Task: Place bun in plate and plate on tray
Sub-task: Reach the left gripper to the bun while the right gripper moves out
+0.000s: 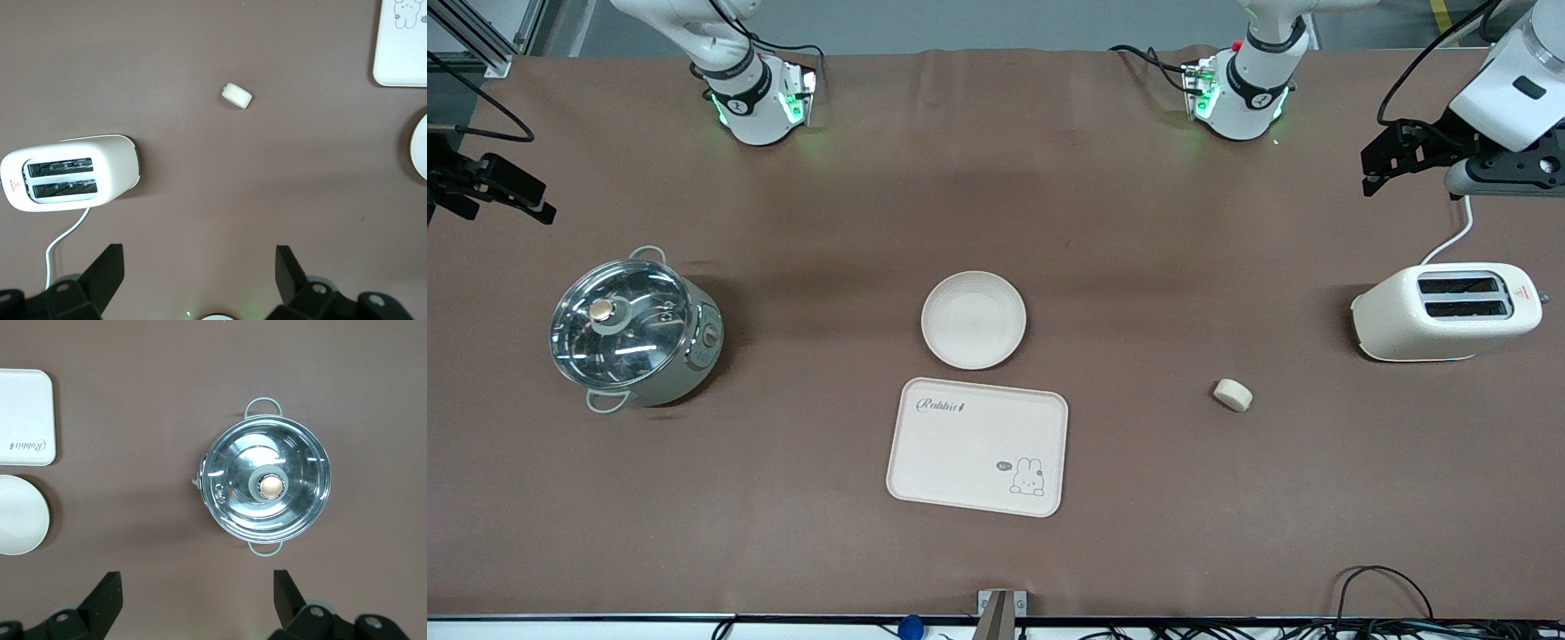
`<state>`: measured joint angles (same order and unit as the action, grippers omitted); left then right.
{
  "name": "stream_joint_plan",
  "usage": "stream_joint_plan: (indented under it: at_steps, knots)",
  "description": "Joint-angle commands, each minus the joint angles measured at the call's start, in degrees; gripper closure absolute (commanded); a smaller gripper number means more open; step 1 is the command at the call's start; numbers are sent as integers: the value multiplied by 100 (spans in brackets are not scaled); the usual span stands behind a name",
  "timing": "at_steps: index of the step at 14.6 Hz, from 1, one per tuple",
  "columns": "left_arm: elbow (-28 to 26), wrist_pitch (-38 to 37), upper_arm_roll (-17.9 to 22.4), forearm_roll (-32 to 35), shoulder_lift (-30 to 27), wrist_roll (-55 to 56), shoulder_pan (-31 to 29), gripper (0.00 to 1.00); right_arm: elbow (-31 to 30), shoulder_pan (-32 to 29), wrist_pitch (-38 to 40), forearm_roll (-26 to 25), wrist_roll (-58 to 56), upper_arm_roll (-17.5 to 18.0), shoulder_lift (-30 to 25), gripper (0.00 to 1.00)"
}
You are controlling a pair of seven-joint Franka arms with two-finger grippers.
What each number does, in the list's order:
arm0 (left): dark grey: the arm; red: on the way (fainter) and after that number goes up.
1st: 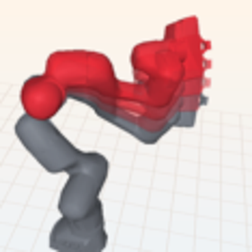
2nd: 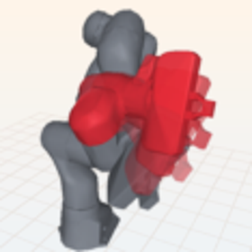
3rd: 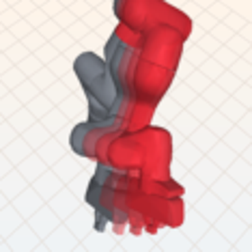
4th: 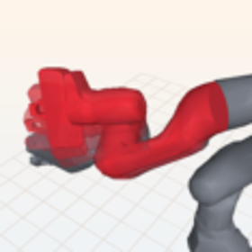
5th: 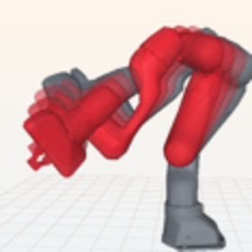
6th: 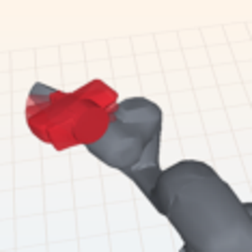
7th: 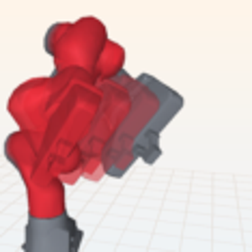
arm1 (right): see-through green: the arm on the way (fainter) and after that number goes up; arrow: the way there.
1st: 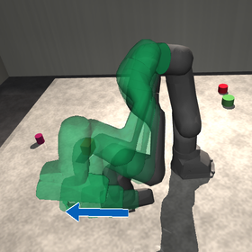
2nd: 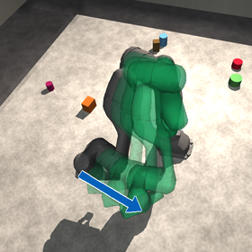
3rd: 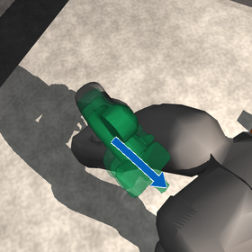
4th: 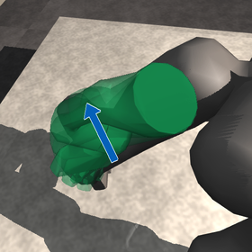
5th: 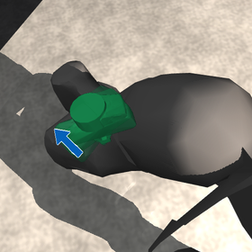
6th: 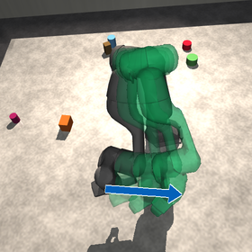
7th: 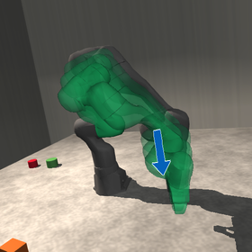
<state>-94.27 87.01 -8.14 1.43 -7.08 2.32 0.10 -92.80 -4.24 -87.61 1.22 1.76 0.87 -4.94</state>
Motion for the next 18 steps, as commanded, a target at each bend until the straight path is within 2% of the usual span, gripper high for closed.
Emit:
stream_joint_plan:
  at_steps: [1,3,5,8,10,12,13,15,18]
  knots:
    - [137,-70,-21,-99,57,-74,-27,0,-90,-16,-28,-52,0,27,-68,0]
    - [154,-61,-21,-73,118,-56,-36,0,-90,-16,-28,-52,0,27,-68,0]
    - [338,-61,-21,-81,398,-47,-45,0,-90,-16,-28,-52,9,36,-68,0]
    - [304,105,-30,-99,811,102,-10,0,-98,-15,-19,18,61,45,-60,0]
    - [138,464,-39,-90,1101,530,-27,0,-168,-16,-36,307,70,45,-16,0]
    - [-160,982,-39,-90,1313,1031,-19,0,-448,63,-124,641,70,45,282,0]
    - [-284,1211,-39,-90,1418,1408,-18,0,-702,90,-377,904,70,45,396,0]
    - [-486,1624,-48,-73,1734,2251,17,0,-1378,299,-1218,1047,88,54,520,0]
    - [-732,2300,-48,-73,2183,2824,-18,0,-1698,722,-1942,1669,376,54,1124,0]
